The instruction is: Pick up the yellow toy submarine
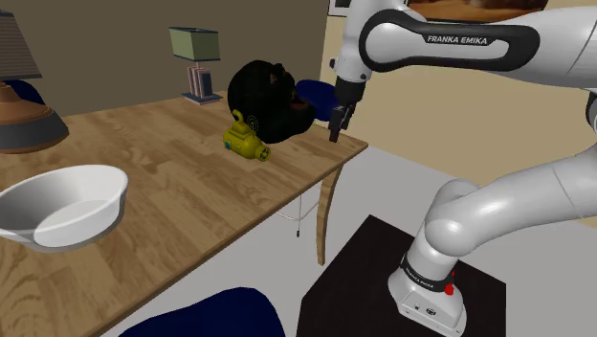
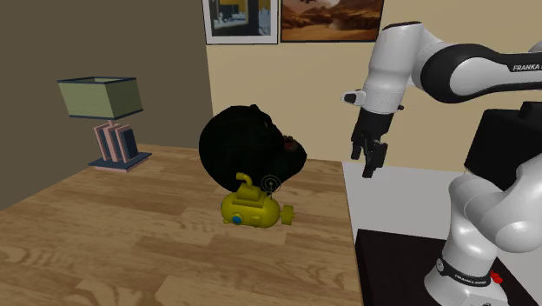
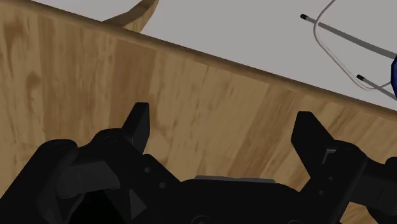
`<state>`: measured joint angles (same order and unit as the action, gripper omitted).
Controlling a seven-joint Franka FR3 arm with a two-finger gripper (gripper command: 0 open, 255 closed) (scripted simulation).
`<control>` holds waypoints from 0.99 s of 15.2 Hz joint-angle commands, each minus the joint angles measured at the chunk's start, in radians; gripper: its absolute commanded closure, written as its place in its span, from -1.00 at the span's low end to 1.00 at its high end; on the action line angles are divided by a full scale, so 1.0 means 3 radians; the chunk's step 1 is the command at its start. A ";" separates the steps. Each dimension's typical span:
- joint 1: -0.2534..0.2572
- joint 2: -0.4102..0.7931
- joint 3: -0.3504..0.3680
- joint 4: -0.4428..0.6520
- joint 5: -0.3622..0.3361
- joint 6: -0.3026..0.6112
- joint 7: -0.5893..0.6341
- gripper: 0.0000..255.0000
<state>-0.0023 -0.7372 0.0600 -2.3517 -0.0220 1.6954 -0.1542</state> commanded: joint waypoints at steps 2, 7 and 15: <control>0.0005 0.0144 0.0033 0.0110 0.0016 0.0015 0.0036 -1.00; 0.0020 0.0855 0.0187 0.0719 0.0058 0.0027 0.0212 -1.00; 0.0057 0.2013 0.0404 0.1932 -0.0001 -0.0179 0.0507 -1.00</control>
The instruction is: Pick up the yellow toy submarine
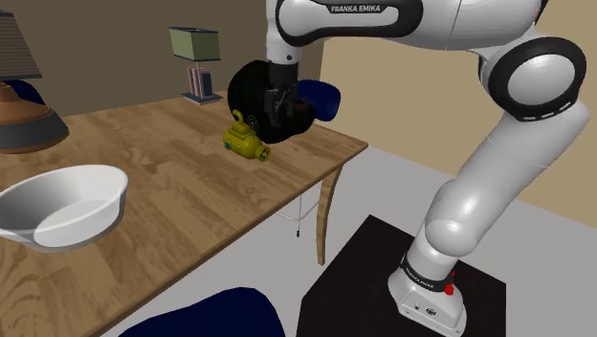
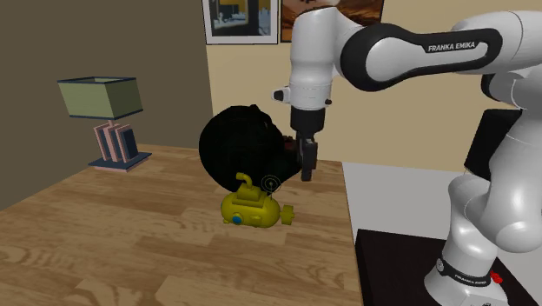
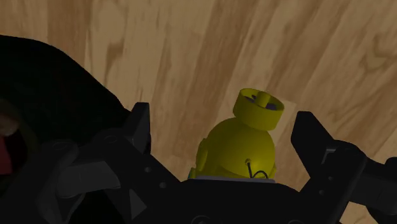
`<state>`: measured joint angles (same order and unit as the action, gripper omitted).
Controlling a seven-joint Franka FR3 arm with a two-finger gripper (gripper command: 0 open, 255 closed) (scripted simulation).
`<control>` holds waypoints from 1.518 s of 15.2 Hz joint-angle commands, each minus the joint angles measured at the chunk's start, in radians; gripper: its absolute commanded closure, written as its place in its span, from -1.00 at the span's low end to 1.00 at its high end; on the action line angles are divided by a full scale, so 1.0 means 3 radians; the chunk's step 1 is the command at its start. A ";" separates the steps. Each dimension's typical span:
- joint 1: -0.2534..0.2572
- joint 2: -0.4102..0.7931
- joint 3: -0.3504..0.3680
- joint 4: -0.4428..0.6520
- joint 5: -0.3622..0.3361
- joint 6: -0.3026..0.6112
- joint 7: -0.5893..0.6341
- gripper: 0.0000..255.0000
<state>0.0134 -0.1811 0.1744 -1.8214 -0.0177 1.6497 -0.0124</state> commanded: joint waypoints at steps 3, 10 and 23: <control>0.0045 0.0626 0.0089 0.0729 -0.0078 -0.0185 0.0147 -1.00; 0.0148 0.1302 0.0150 0.1533 -0.0190 -0.0399 0.0289 -1.00; 0.0132 0.1234 0.0146 0.1182 -0.0175 -0.0115 0.0292 1.00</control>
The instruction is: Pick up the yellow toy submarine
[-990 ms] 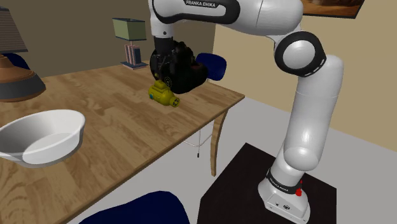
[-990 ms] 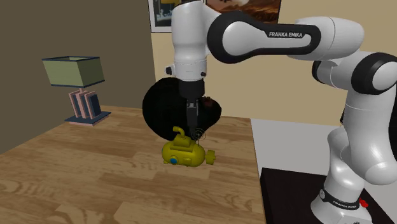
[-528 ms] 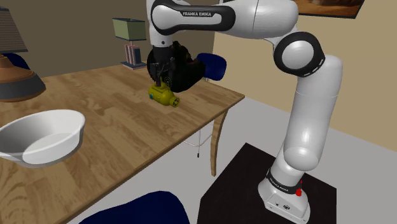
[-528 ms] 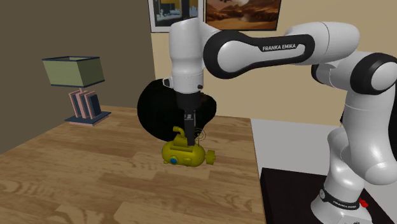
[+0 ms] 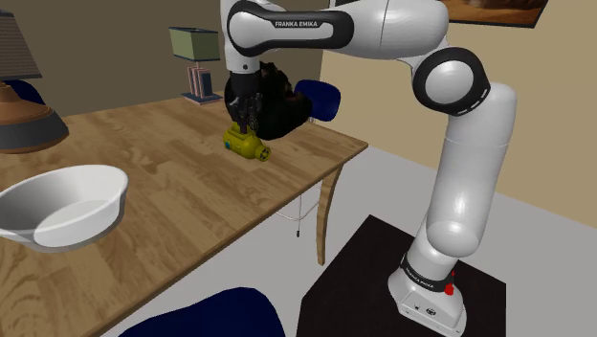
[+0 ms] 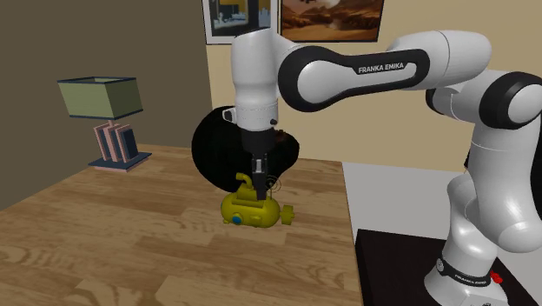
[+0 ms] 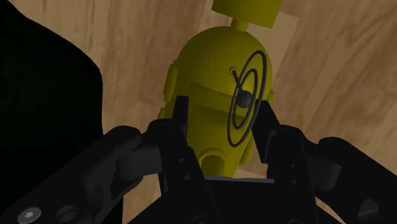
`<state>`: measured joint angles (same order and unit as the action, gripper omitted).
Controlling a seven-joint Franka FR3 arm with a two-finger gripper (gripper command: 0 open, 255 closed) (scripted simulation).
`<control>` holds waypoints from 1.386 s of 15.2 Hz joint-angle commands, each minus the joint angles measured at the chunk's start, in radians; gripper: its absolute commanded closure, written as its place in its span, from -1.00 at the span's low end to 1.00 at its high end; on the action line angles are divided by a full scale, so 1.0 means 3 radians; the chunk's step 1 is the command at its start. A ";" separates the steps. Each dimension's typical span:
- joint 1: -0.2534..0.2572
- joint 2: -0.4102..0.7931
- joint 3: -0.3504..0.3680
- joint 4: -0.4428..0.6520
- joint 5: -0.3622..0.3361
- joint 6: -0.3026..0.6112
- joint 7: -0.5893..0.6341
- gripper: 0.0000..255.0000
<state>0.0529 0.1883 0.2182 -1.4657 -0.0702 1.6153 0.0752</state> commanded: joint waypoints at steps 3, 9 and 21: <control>-0.0002 0.0001 -0.0001 -0.0006 0.0000 0.0001 -0.0002 1.00; 0.0014 0.0063 0.0003 0.0311 -0.0013 -0.0255 -0.0003 1.00; 0.0070 0.0288 0.0014 0.1099 -0.0068 -0.0824 0.0001 1.00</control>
